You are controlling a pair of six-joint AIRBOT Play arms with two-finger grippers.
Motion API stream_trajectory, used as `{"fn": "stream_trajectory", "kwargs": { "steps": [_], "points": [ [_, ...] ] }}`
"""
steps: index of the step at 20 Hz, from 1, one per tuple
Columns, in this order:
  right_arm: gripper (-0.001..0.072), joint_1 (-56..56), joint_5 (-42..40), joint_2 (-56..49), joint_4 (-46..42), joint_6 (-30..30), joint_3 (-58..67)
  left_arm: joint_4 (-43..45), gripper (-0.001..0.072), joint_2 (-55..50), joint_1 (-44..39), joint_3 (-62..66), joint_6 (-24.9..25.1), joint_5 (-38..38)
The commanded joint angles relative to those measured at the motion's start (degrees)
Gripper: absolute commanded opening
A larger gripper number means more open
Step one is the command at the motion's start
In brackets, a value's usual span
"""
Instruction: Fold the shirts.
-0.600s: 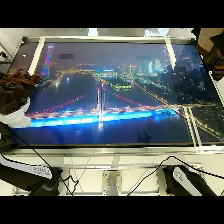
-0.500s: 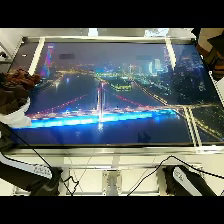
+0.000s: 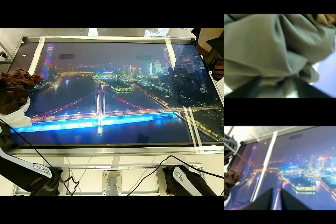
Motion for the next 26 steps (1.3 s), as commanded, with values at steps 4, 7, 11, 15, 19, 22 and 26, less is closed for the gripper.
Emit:
{"fn": "stream_trajectory", "kwargs": {
  "steps": [4, 7, 11, 15, 19, 22, 26],
  "points": [
    [0.0504, 0.72, -0.33, 0.0, -0.55, 0.0, -0.02, -5.66, 0.0694, -1.42, 1.07, -0.02, 0.04, 11.65],
    [0.0503, 2.16, -1.38, 0.0, -2.82, 0.02, -0.02, -13.11, 0.069, -4.15, 1.07, -0.02, 0.24, 10.62],
    [0.0502, 4.22, -1.9, 0.0, -4.15, 0.02, -0.02, -18.8, 0.0016, -6.12, 1.05, 0.04, 0.31, 4.9],
    [0.0439, 4.22, -1.92, 0.0, -6.56, 0.0, -0.04, -33.88, 0.0014, -6.12, 1.05, 5.97, 7.78, -0.28],
    [0.0358, 4.22, -3.72, 0.0, -8.46, 0.0, -1.05, -75.23, 0.0012, -1.66, -0.35, 10.03, 19.19, -0.39],
    [0.0358, 4.22, -6.47, 0.0, -8.31, 0.0, -4.15, -92.43, 0.0012, 5.7, -6.93, 10.03, 26.69, 3.06],
    [0.0357, 6.1, -11.21, -0.02, -8.33, 0.0, -10.27, -93.13, 0.0012, 14.45, -24.85, 10.03, 29.83, 7.41]
  ]
}}
